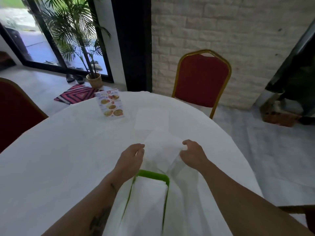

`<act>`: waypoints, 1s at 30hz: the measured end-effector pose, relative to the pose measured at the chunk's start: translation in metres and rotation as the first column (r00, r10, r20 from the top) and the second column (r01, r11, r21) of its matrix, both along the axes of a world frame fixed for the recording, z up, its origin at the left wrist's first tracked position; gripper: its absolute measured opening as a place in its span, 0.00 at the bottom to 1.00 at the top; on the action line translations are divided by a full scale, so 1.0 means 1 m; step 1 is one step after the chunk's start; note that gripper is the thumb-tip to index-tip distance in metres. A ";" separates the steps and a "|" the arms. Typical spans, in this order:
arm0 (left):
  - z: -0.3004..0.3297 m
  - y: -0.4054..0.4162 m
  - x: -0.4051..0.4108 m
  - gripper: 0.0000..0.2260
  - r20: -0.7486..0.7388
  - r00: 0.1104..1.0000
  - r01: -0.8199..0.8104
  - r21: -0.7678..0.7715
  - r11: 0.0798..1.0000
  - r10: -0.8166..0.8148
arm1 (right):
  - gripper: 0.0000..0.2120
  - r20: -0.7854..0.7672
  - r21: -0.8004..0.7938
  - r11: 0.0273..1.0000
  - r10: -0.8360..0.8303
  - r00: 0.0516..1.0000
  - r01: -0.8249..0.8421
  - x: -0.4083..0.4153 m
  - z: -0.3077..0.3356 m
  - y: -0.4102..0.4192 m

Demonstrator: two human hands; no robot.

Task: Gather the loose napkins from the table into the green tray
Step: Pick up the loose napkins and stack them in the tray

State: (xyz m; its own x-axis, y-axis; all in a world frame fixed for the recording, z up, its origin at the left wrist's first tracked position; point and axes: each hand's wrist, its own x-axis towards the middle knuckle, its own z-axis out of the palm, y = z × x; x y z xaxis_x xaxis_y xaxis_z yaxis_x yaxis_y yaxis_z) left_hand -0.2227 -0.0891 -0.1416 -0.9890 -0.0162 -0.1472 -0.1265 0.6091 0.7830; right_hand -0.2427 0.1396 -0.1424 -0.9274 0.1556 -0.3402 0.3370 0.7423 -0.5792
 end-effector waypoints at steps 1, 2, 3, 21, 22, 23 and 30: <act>-0.005 0.003 -0.005 0.16 0.020 1.000 0.008 0.003 1.000 -0.008 | 0.27 0.010 0.024 1.000 -0.014 1.000 0.014 -0.009 -0.007 0.002; -0.010 0.006 -0.010 0.17 0.051 0.998 0.027 -0.014 1.000 -0.027 | 0.28 0.021 0.051 0.998 -0.032 0.999 0.031 -0.017 -0.013 0.004; -0.016 0.007 -0.013 0.18 0.089 0.995 0.054 -0.048 0.997 -0.050 | 0.27 0.028 0.076 0.996 -0.046 0.999 0.044 -0.023 -0.017 0.004; -0.040 -0.006 -0.030 0.13 0.067 0.997 0.035 -0.181 0.983 -0.023 | 0.13 0.008 -0.135 0.942 0.311 0.950 -0.307 -0.033 -0.018 -0.035; -0.040 -0.010 -0.029 0.14 0.068 0.998 0.016 -0.211 0.977 -0.002 | 0.17 0.048 -0.110 0.930 0.357 0.933 -0.350 -0.030 -0.020 -0.033; -0.041 -0.014 -0.029 0.16 0.080 0.997 0.013 -0.245 0.969 0.007 | 0.20 0.059 -0.132 0.936 0.336 0.940 -0.327 -0.029 -0.023 -0.032; -0.038 -0.020 -0.028 0.30 0.241 0.954 0.262 -0.369 0.892 -0.180 | 0.26 0.030 -0.124 0.991 0.049 0.998 -0.045 -0.038 -0.040 -0.042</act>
